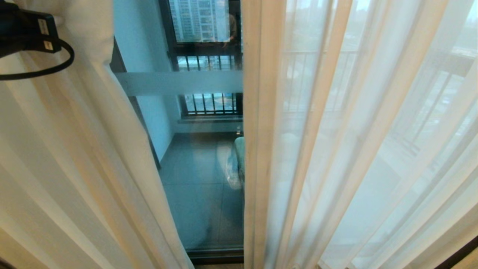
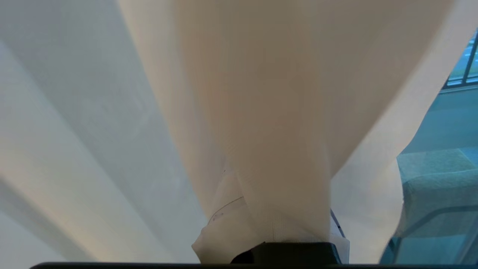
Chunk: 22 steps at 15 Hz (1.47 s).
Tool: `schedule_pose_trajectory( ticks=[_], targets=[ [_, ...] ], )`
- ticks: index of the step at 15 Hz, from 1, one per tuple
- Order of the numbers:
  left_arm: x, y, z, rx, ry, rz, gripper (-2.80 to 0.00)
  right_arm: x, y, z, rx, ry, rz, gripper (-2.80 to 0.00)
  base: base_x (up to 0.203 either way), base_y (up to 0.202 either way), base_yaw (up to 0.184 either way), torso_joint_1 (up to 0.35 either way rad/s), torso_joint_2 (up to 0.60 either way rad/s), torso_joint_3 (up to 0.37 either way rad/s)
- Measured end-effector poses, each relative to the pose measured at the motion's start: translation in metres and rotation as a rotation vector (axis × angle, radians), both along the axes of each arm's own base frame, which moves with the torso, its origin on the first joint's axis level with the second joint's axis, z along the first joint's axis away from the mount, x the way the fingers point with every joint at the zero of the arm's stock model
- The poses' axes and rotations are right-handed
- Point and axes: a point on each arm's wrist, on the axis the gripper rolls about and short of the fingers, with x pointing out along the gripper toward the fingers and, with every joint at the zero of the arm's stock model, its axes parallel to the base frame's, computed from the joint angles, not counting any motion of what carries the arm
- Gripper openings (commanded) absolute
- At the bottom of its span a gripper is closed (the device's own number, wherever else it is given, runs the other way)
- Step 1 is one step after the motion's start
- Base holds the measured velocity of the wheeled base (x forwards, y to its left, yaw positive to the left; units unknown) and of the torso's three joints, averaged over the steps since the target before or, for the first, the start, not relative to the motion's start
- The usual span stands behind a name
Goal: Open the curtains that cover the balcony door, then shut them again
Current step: Pull the inner curtains open on both sides
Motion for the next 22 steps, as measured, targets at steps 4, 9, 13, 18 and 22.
schedule_pose_trajectory(
  ticks=[4, 9, 13, 18, 22],
  targets=[
    [-0.007, 0.002, -0.006, -0.014, 0.017, 0.013, -2.8, 0.0, 0.0, 0.0, 0.0, -0.001, 0.0, -2.8, 0.0, 0.0, 0.0, 0.0, 0.0, 0.0],
    [-0.017, 0.006, -0.019, -0.071, 0.048, 0.025, -2.8, 0.0, 0.0, 0.0, 0.0, 0.0, 0.0, -2.8, 0.0, 0.0, 0.0, 0.0, 0.0, 0.0],
    [-0.022, 0.006, -0.021, -0.106, 0.049, 0.028, -2.8, 0.0, 0.0, 0.0, 0.0, -0.001, 0.0, -2.8, 0.0, 0.0, 0.0, 0.0, 0.0, 0.0],
    [-0.025, 0.006, -0.024, -0.138, 0.053, 0.025, -2.8, 0.0, 0.0, 0.0, 0.0, -0.001, 0.0, -2.8, 0.0, 0.0, 0.0, 0.0, 0.0, 0.0],
    [-0.028, 0.008, -0.028, -0.14, 0.062, 0.036, -2.8, 0.0, 0.0, 0.0, 0.0, -0.001, 0.0, -2.8, 0.0, 0.0, 0.0, 0.0, 0.0, 0.0]
  ],
)
